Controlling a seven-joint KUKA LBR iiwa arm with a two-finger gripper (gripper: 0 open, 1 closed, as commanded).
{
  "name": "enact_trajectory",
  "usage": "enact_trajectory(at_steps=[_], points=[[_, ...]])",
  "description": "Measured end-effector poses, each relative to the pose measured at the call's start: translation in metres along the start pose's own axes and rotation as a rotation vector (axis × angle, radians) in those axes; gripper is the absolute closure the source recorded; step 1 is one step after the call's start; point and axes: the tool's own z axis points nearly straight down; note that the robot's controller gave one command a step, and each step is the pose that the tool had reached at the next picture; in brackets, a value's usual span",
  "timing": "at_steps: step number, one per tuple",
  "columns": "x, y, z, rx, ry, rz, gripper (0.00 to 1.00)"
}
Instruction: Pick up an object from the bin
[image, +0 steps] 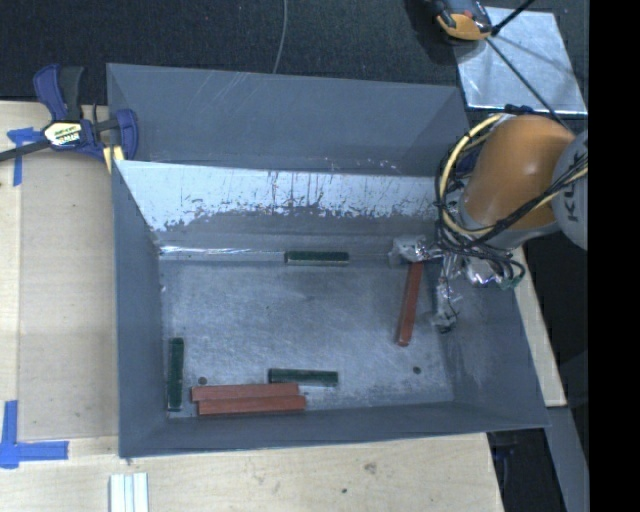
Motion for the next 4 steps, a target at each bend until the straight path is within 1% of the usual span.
enact_trajectory(at_steps=[1, 3, 4], points=[[-0.009, -0.004, 0.016, -0.003, -0.001, -0.170, 1.00], [-0.008, -0.003, 0.013, -0.004, 0.001, -0.170, 1.00], [-0.008, -0.003, 0.000, -0.006, 0.006, -0.170, 1.00]])
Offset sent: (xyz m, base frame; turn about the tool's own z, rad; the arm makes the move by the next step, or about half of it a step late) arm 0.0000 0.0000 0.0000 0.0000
